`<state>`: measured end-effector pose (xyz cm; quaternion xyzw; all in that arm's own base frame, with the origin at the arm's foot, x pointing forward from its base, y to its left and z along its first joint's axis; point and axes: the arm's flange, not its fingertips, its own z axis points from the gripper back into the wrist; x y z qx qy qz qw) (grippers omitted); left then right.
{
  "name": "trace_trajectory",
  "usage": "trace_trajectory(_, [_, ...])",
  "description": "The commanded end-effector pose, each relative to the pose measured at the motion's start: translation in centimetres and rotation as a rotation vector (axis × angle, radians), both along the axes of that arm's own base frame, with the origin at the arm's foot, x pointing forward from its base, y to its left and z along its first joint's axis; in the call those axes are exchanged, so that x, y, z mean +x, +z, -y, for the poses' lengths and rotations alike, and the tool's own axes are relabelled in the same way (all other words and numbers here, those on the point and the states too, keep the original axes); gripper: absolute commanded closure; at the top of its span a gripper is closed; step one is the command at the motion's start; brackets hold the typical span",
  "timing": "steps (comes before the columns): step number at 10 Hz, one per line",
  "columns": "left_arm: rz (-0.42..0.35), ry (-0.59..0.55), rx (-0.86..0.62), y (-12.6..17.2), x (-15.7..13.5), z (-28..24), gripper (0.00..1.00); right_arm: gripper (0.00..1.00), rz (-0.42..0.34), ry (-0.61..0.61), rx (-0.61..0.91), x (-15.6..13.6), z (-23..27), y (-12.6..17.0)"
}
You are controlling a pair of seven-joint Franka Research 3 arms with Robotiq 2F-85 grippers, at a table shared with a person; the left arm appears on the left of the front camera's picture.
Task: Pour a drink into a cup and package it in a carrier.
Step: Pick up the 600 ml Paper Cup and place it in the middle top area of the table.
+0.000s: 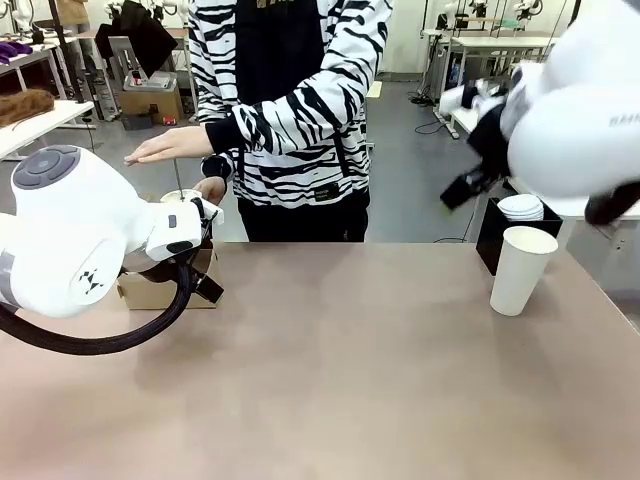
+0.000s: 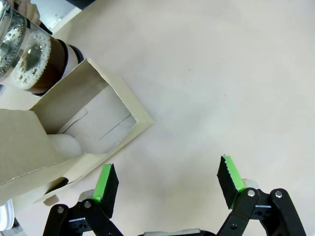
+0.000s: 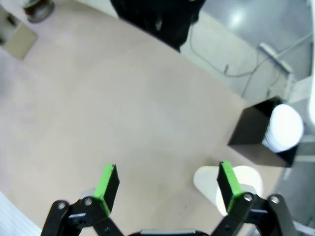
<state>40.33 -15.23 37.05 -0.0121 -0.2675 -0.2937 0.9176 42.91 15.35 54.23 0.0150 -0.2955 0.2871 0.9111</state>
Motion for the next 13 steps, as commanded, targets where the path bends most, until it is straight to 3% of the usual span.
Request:
trace_trajectory(1, [0.000, 0.000, 0.000, 0.0, 0.0, 0.0, 0.00, 0.00, -0.024, 0.143, 0.101, 0.1, 4.9, 2.9])
trace_trajectory(3, [0.000, 0.000, 0.000, 0.0, 0.0, 0.0, 0.00, 0.00, -0.002, 0.304, 0.208, -0.6, 11.5, 4.2])
trace_trajectory(6, [0.000, 0.000, 0.000, 0.0, 0.0, 0.0, 0.00, 0.00, 0.069, 0.470, 0.362, -1.3, 20.1, 0.8])
trace_trajectory(8, [0.000, 0.000, 0.000, 0.0, 0.0, 0.0, 0.00, 0.00, 0.091, 0.476, 0.434, -0.9, 23.0, -3.0])
trace_trajectory(9, [0.000, 0.000, 0.000, 0.0, 0.0, 0.0, 0.00, 0.00, 0.063, 0.369, 0.417, -0.1, 22.6, -4.1])
trace_trajectory(10, [0.000, 0.000, 0.000, 0.0, 0.0, 0.0, 0.00, 0.00, 0.103, 0.455, 0.393, -2.3, 22.8, -1.2])
trace_trajectory(13, [0.000, 0.000, 0.000, 0.0, 0.0, 0.0, 0.00, 0.00, 0.103, 0.455, 0.393, -2.3, 22.8, -1.2])
